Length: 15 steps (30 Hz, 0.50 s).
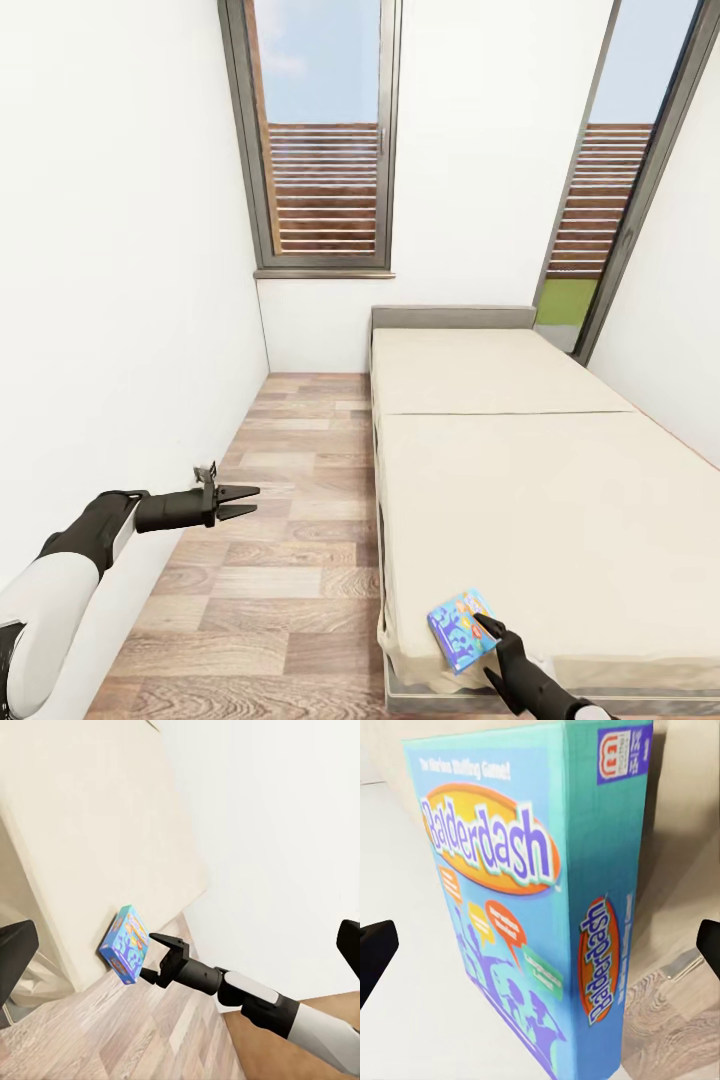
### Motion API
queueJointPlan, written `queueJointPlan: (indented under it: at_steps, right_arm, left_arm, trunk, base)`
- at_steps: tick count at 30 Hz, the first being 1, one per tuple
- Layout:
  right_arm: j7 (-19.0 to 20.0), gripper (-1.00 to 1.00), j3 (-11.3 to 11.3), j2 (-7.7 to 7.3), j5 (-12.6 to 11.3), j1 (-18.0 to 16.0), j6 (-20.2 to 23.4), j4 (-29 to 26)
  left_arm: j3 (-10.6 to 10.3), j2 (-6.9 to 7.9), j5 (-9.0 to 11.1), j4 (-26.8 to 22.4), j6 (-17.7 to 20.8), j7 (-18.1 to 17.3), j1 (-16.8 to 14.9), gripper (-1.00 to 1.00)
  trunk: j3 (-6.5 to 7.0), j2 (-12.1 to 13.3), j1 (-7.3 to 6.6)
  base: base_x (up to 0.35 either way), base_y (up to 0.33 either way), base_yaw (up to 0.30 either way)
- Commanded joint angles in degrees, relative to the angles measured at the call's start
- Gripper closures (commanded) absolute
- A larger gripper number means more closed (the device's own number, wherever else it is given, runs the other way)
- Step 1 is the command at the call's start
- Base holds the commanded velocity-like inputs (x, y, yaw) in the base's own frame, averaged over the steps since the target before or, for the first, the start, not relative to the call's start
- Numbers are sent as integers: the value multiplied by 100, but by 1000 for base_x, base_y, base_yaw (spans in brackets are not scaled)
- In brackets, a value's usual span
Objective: Put all the toys in the child's room - the three board games (two on the bed and one on the table), the two jigsaw puzzles on the table, and the tennis ball on the table - inside the toy box on the table in the child's room.
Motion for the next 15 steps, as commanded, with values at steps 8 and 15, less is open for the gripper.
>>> queueJointPlan:
  at_steps: [8,15]
  right_arm:
    - [3,-100,-31,30,-16,-4,83,-68]
    - [3,100,19,32,-16,-4,115,-75]
  left_arm:
    - [34,-4,-61,-2,60,-42,-4,-100]
    - [34,-4,-60,-1,62,-42,-4,-100]
  trunk:
    - [-5,-3,-1]
    - [-5,-3,-1]
  base:
    - [0,0,0]
    - [0,0,0]
